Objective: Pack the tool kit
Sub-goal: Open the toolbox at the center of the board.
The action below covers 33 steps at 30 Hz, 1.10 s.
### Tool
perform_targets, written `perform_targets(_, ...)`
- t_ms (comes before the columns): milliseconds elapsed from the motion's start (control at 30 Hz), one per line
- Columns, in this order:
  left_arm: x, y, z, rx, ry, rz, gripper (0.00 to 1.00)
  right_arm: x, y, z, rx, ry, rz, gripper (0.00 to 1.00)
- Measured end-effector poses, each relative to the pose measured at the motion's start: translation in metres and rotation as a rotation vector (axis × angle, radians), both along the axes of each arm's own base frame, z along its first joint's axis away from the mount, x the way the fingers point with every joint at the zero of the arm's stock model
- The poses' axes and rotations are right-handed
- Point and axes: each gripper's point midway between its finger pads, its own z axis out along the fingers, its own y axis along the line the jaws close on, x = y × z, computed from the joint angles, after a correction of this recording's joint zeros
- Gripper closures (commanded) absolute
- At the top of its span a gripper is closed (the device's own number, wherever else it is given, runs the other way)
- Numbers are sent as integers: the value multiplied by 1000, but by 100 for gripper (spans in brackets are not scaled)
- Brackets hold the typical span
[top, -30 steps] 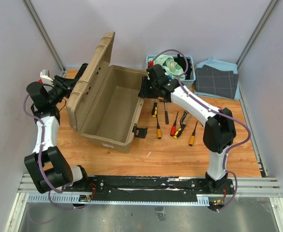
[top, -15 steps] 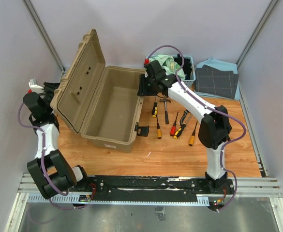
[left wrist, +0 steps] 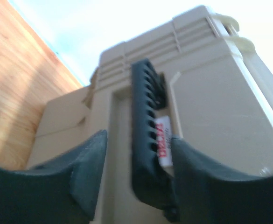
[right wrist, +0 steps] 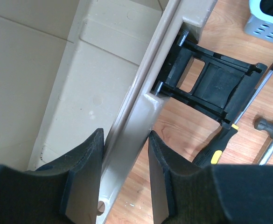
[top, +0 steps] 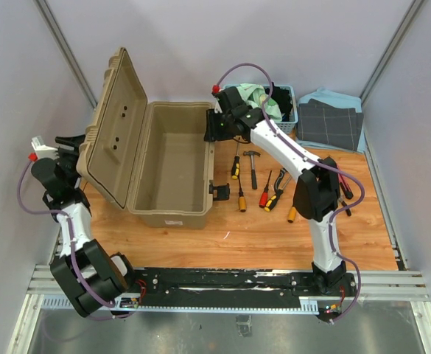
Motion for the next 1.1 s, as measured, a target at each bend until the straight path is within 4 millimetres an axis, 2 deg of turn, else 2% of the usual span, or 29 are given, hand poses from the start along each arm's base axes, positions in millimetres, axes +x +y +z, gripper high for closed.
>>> perform_targets(67,-1,9,-11,39,9,36,12,1,-2,-1,-4,1,0,99)
perform_targets(167,1,19,-30,54,46,61,7,4,-7,-1,-9,-3,-2,98)
perform_targets(300,4,21,-33,88,49,53,6,6,-10,-1,-12,-8,3,86)
perform_targets(400,8,22,-22,142,30,37,6,6,-10,0,-7,-10,9,76)
perform_targets(533,13,23,11,261,-23,19,6,6,-10,0,6,-9,16,56)
perform_targets(667,13,23,56,389,-95,16,6,6,-9,0,10,-9,32,43)
perform_targets(867,7,17,123,503,-215,23,6,4,-15,2,22,4,40,32)
perform_targets(933,5,15,141,533,-249,28,6,3,-15,8,31,-2,42,28)
perform_targets(1100,-3,11,180,588,-321,44,6,0,-19,36,62,-45,38,26)
